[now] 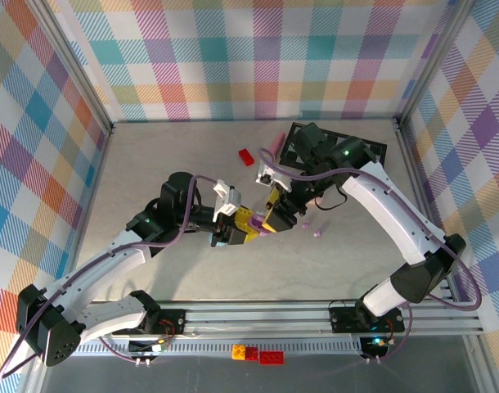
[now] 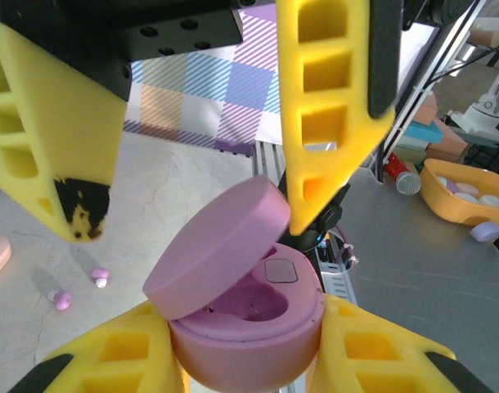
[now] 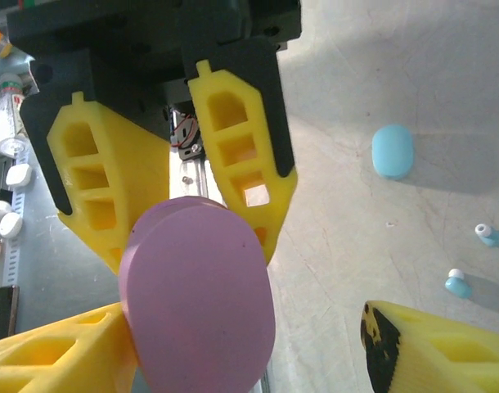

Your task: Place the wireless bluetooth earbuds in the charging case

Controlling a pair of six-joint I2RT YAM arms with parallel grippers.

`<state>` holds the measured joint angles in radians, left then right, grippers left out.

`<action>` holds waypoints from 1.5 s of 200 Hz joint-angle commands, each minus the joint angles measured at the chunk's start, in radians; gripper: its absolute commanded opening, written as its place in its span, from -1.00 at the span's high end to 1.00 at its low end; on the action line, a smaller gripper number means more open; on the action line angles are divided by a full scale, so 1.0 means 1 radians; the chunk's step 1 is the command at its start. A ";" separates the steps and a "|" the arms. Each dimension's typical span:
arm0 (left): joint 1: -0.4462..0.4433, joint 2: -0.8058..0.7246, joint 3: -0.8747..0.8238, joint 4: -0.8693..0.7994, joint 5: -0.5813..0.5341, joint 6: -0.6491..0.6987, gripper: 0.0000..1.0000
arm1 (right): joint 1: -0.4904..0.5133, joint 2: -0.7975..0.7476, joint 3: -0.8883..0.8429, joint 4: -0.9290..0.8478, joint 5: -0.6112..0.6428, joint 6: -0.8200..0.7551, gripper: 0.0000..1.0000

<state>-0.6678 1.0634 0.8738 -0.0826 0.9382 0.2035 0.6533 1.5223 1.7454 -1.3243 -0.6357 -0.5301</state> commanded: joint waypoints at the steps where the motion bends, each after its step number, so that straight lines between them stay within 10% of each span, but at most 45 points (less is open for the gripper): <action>1: -0.016 -0.024 -0.007 0.022 0.033 0.031 0.43 | -0.016 -0.033 -0.009 0.049 -0.002 0.020 -0.42; 300: -0.015 0.043 -0.130 0.571 -0.089 -0.223 0.41 | -0.061 -0.265 -0.288 0.448 0.147 0.051 -0.63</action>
<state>-0.6739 1.1049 0.7406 0.4232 0.8238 -0.0109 0.5903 1.2804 1.4799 -0.9329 -0.5552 -0.4797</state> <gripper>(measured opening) 0.313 0.826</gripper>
